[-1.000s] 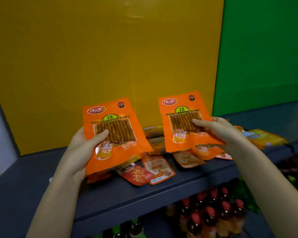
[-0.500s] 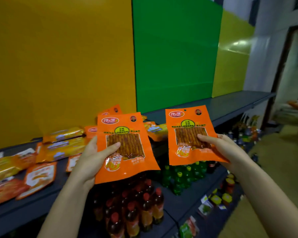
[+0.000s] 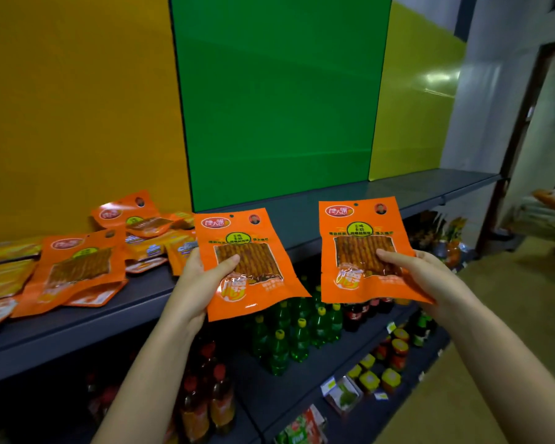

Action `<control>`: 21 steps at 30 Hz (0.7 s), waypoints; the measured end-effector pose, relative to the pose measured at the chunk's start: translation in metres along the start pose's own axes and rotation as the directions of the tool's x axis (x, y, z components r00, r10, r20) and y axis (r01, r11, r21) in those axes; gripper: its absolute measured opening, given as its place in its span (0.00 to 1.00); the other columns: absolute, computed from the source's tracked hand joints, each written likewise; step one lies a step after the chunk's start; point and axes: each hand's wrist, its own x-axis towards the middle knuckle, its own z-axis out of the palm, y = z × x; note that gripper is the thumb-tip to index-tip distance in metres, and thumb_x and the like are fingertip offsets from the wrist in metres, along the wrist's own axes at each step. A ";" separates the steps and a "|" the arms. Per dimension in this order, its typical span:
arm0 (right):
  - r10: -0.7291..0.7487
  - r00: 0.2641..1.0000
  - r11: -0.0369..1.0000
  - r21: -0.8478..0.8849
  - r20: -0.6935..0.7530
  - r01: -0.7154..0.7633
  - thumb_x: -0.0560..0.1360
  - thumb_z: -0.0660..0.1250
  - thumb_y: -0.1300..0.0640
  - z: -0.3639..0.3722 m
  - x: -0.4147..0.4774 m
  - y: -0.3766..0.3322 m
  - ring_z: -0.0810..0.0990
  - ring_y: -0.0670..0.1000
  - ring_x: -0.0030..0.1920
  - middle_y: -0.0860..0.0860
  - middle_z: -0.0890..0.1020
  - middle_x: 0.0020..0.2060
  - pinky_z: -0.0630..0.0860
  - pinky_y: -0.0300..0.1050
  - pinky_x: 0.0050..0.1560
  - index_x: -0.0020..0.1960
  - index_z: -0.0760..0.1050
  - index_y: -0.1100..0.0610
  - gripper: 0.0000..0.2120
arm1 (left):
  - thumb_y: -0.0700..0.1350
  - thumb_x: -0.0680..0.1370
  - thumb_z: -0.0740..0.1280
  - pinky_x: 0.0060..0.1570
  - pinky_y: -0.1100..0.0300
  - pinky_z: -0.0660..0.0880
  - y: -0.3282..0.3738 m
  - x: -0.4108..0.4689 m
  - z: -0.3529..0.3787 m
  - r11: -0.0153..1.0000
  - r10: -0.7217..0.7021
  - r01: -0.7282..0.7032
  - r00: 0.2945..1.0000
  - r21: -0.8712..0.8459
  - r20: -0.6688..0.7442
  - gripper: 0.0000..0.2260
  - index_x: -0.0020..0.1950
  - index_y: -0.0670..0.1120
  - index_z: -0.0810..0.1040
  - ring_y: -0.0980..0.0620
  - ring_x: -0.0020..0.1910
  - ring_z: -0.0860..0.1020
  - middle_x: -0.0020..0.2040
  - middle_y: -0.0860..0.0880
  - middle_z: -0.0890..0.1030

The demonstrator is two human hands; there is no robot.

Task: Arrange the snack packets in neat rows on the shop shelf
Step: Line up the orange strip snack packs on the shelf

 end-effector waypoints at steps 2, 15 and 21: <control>0.004 1.000 1.000 0.007 0.004 -0.004 0.73 0.68 0.55 -0.012 0.017 0.000 0.83 0.49 0.28 0.51 0.85 0.33 0.75 0.39 0.25 0.49 0.79 0.55 0.06 | 0.39 0.74 0.68 0.36 0.58 0.77 -0.003 0.016 0.021 1.000 -0.005 0.005 1.000 -0.008 -0.009 0.13 0.56 0.50 0.73 0.49 0.41 0.81 0.48 0.48 0.82; -0.006 0.996 1.000 -0.020 0.091 0.008 0.72 0.69 0.57 -0.059 0.180 -0.014 0.82 0.48 0.26 0.51 0.84 0.29 0.75 0.35 0.23 0.47 0.78 0.58 0.05 | 0.38 0.74 0.68 0.35 0.58 0.76 -0.035 0.151 0.116 0.997 -0.029 0.035 0.995 0.069 -0.093 0.12 0.56 0.44 0.71 0.50 0.39 0.81 0.46 0.45 0.81; 0.011 0.973 1.000 -0.027 0.232 -0.005 0.72 0.69 0.57 -0.041 0.249 -0.013 0.83 0.50 0.28 0.54 0.85 0.33 0.77 0.37 0.27 0.49 0.78 0.59 0.08 | 0.38 0.76 0.66 0.41 0.57 0.76 -0.034 0.203 0.128 0.989 -0.023 0.054 0.975 0.135 -0.221 0.05 0.51 0.44 0.74 0.48 0.42 0.80 0.47 0.43 0.81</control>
